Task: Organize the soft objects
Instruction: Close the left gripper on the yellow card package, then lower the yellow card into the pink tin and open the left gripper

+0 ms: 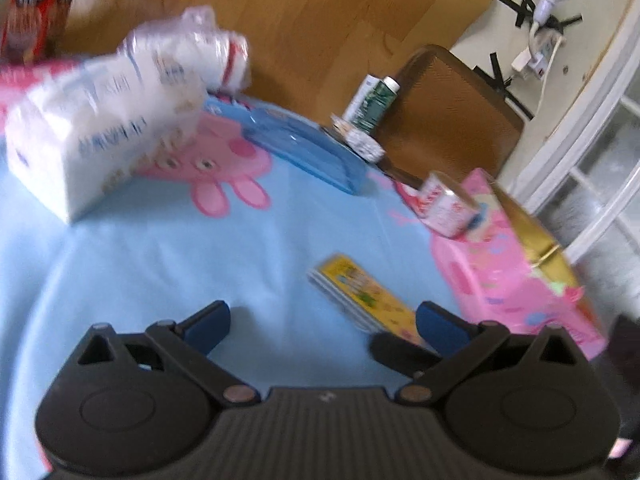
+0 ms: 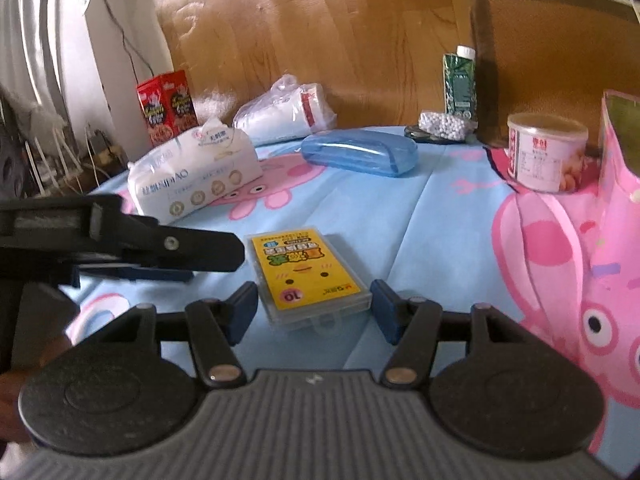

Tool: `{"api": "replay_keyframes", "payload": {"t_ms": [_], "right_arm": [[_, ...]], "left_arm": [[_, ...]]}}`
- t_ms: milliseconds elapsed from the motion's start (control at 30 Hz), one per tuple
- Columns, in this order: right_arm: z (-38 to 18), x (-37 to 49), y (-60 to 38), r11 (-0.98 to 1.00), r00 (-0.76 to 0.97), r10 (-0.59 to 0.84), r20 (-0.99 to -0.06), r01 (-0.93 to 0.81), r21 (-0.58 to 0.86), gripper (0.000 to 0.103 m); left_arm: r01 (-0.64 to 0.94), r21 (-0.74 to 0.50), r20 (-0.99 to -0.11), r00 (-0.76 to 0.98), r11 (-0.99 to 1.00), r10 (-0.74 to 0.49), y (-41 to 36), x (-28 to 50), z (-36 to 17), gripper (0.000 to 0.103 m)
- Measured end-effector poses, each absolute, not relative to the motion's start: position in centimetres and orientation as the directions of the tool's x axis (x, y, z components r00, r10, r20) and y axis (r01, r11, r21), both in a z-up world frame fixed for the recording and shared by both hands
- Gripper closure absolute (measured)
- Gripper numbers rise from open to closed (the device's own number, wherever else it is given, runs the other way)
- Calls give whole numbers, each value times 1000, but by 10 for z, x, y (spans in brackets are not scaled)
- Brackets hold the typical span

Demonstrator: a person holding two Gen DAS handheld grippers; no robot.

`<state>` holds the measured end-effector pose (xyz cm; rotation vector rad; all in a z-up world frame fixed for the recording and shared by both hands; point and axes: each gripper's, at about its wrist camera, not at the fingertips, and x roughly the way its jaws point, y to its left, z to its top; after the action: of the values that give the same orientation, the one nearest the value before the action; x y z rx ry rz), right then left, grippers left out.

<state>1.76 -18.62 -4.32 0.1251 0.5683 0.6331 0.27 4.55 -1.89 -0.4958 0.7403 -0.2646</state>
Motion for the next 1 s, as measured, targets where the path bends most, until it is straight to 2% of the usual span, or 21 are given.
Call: {"api": "replay_keyframes", "payload": {"t_ms": [100, 133, 167, 200, 233, 267, 500, 667, 800, 833, 867, 933, 967, 1000], "right_arm": [[-44, 17, -193, 784, 644, 620, -448, -525, 331, 39], [-44, 16, -195, 779, 641, 627, -443, -526, 342, 39], [-44, 15, -196, 774, 640, 633, -437, -527, 349, 39], [-44, 13, -198, 771, 641, 637, -428, -529, 354, 39], [-43, 10, -201, 769, 648, 639, -415, -530, 356, 39], [-42, 7, -203, 772, 657, 635, -406, -530, 350, 40], [-26, -7, -237, 831, 793, 545, -272, -469, 299, 40], [-9, -16, -274, 915, 917, 374, -138, -341, 216, 40], [-9, -7, -304, 964, 971, 213, -106, -191, 183, 39], [-9, -3, -312, 973, 979, 174, -107, -154, 174, 39], [-11, 2, -319, 982, 987, 125, -106, -108, 155, 39], [-16, 14, -326, 996, 993, -7, -114, 17, 83, 39], [-19, 19, -331, 995, 990, -75, -122, 81, 53, 35], [-22, 20, -339, 994, 989, -81, -127, 89, 56, 29]], "left_arm": [[71, -627, -550, 666, 776, -504, 40, 10, -23, 3], [71, -640, -546, 659, 765, -517, 36, 13, -24, 12], [74, -642, -548, 651, 763, -525, 32, 16, -26, 34], [79, -646, -557, 632, 759, -539, 27, 20, -28, 47], [79, -654, -564, 612, 753, -554, 22, 24, -31, 59], [85, -668, -556, 603, 739, -572, 18, 26, -32, 63], [234, -602, -530, 598, 763, -601, -32, 39, 8, 64], [395, -543, -492, 565, 741, -662, -91, 56, 46, 64], [489, -489, -495, 526, 722, -691, -150, 76, 56, 62], [505, -474, -499, 521, 721, -692, -165, 83, 57, 59], [519, -450, -504, 523, 726, -687, -179, 88, 57, 52], [525, -372, -528, 559, 765, -640, -201, 92, 56, 48], [529, -337, -537, 572, 779, -620, -208, 92, 54, 44], [535, -316, -537, 579, 783, -613, -213, 91, 52, 43]]}}
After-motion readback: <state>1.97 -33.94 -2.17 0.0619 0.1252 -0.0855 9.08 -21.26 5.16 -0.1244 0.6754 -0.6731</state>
